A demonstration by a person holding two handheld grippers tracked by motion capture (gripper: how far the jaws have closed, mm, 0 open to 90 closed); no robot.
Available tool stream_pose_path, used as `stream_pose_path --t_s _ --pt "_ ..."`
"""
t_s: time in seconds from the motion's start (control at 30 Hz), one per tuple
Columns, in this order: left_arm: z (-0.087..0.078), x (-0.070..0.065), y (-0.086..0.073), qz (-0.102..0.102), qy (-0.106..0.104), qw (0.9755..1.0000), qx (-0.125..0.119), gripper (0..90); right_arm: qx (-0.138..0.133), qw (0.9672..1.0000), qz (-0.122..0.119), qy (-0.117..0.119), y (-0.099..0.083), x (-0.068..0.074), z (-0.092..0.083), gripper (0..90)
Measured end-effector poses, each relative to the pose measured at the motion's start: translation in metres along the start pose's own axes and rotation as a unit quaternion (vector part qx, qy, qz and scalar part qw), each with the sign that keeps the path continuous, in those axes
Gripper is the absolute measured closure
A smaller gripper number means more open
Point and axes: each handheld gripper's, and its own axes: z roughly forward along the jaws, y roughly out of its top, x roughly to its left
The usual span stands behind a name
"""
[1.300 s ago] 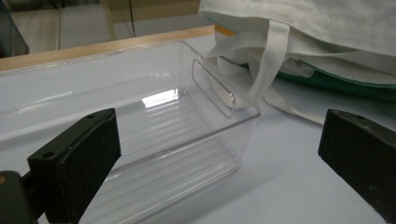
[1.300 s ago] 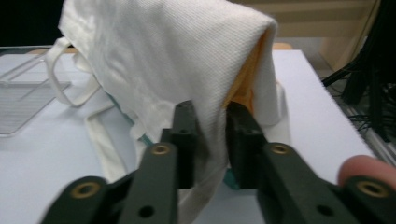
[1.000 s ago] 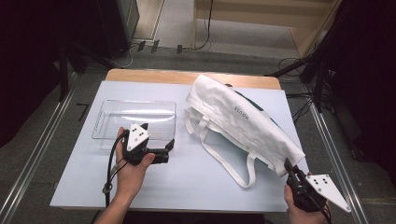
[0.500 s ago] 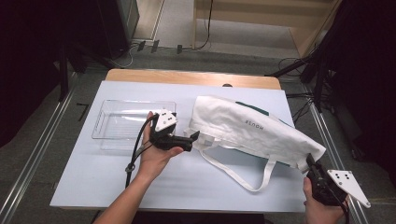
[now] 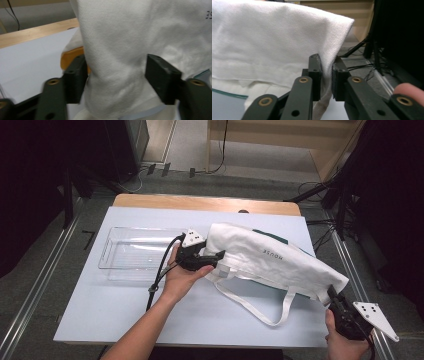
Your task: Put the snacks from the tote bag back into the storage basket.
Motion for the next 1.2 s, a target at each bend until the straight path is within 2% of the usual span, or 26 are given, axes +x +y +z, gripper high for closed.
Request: stream_pose_path --t_s 0.07,0.13,0.2,0.27,0.37,0.43,0.53,0.7,0.73,0.87,0.97,1.03,1.13,1.2 --pt "-0.003 -0.002 0.000 0.006 0.014 0.9999 -0.003 55.8 0.001 0.9999 0.008 0.008 0.001 -0.001 0.000 84.6" --pt "-0.009 -0.003 0.001 0.002 0.004 0.9999 -0.012 70.9 0.000 0.9996 0.023 0.015 0.002 -0.003 -0.001 84.6" --pt "-0.013 -0.006 0.002 0.015 -0.004 0.9998 -0.015 78.8 0.000 0.9994 0.031 0.016 0.002 -0.003 0.000 84.6" --pt "-0.018 -0.011 0.002 0.032 0.000 0.9994 -0.012 82.1 0.000 0.9995 0.027 0.014 0.003 -0.002 0.002 85.6" --pt "-0.025 -0.014 0.003 0.038 -0.009 0.9991 -0.018 83.9 -0.001 0.9997 0.022 0.009 0.006 -0.002 0.005 86.3" --pt "-0.029 -0.014 0.003 0.033 -0.016 0.9990 -0.024 84.3 -0.002 0.9997 0.022 0.009 0.011 -0.003 0.008 86.4" --pt "-0.034 -0.018 0.000 0.037 -0.024 0.9986 -0.029 84.6 -0.008 0.9999 0.010 0.006 0.016 -0.005 0.015 86.5" --pt "-0.043 -0.025 -0.012 0.037 -0.040 0.9979 -0.035 84.9 -0.003 0.9997 0.022 0.002 0.023 -0.006 0.030 86.4" --pt "-0.044 -0.024 -0.012 0.035 -0.044 0.9978 -0.036 84.9 -0.004 0.9998 0.017 0.002 0.024 -0.007 0.034 86.4" --pt "-0.053 -0.024 -0.010 0.027 -0.055 0.9972 -0.044 85.0 -0.003 0.9998 0.019 0.007 0.032 -0.002 0.046 86.5" --pt "-0.065 -0.023 -0.007 0.024 -0.069 0.9957 -0.056 85.1 -0.011 0.9996 0.018 0.019 0.042 0.000 0.052 86.5" --pt "-0.071 -0.021 -0.009 0.010 -0.078 0.9949 -0.063 85.0 -0.020 0.9992 0.017 0.030 0.048 0.000 0.054 86.3" --pt "-0.065 -0.018 -0.016 0.004 -0.058 0.9970 -0.051 84.6 -0.029 0.9987 0.015 0.041 0.052 0.003 0.058 86.2" --pt "-0.057 -0.017 -0.020 -0.005 -0.044 0.9981 -0.042 84.2 -0.025 0.9991 0.008 0.033 0.051 0.005 0.063 85.6"
